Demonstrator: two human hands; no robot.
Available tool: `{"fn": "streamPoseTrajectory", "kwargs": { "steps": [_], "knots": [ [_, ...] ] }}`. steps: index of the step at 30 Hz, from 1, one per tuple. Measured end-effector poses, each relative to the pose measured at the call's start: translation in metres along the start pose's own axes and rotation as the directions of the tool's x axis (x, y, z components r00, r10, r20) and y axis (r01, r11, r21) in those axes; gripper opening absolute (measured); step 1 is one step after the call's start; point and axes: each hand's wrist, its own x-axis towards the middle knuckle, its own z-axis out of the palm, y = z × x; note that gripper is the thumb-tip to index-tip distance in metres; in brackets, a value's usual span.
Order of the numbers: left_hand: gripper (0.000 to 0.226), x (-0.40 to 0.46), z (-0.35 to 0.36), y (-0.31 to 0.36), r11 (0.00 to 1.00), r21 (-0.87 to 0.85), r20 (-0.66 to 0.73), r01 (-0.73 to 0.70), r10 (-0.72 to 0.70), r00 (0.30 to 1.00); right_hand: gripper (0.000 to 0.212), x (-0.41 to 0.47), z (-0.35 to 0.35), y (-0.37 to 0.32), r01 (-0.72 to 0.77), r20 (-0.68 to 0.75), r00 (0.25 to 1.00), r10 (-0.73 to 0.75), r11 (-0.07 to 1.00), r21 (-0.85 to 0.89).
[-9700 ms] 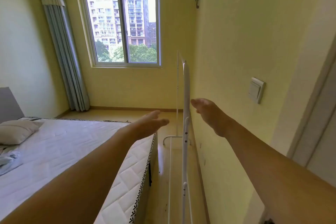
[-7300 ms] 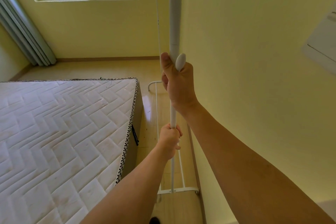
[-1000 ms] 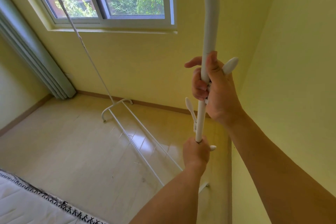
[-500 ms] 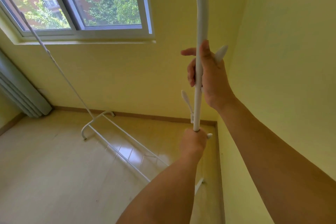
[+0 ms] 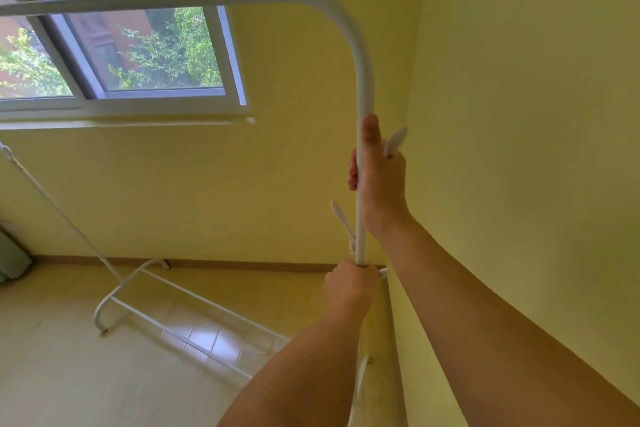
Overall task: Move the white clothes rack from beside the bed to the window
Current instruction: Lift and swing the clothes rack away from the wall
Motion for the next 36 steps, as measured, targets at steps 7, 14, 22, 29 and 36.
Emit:
{"fn": "streamPoseTrajectory", "kwargs": {
  "steps": [7,14,22,29,36],
  "knots": [
    [0.028,0.064,0.001,0.023,0.996,0.07,0.008,-0.058,0.057,0.998,0.067,0.068,0.013,0.021,0.031,-0.014,0.999,-0.032,0.998,-0.046],
    [0.027,0.134,0.001,0.056,0.99,0.114,0.007,-0.079,0.078,0.997,0.067,0.142,0.013,0.044,0.012,-0.005,1.0,-0.012,1.0,-0.019],
    [0.028,0.21,0.013,0.098,0.991,0.096,0.004,-0.091,0.091,0.996,0.066,0.232,0.008,0.07,-0.036,0.009,0.999,0.036,0.999,0.014],
    [0.023,0.285,0.007,0.121,0.994,0.079,-0.047,-0.081,0.084,0.995,0.064,0.3,0.025,0.097,-0.036,0.078,0.996,0.033,0.998,0.041],
    [0.027,0.365,-0.009,0.128,0.993,0.087,-0.076,-0.082,0.089,0.993,0.063,0.363,0.057,0.127,-0.052,0.123,0.991,0.046,0.997,0.049]
  ]
}}
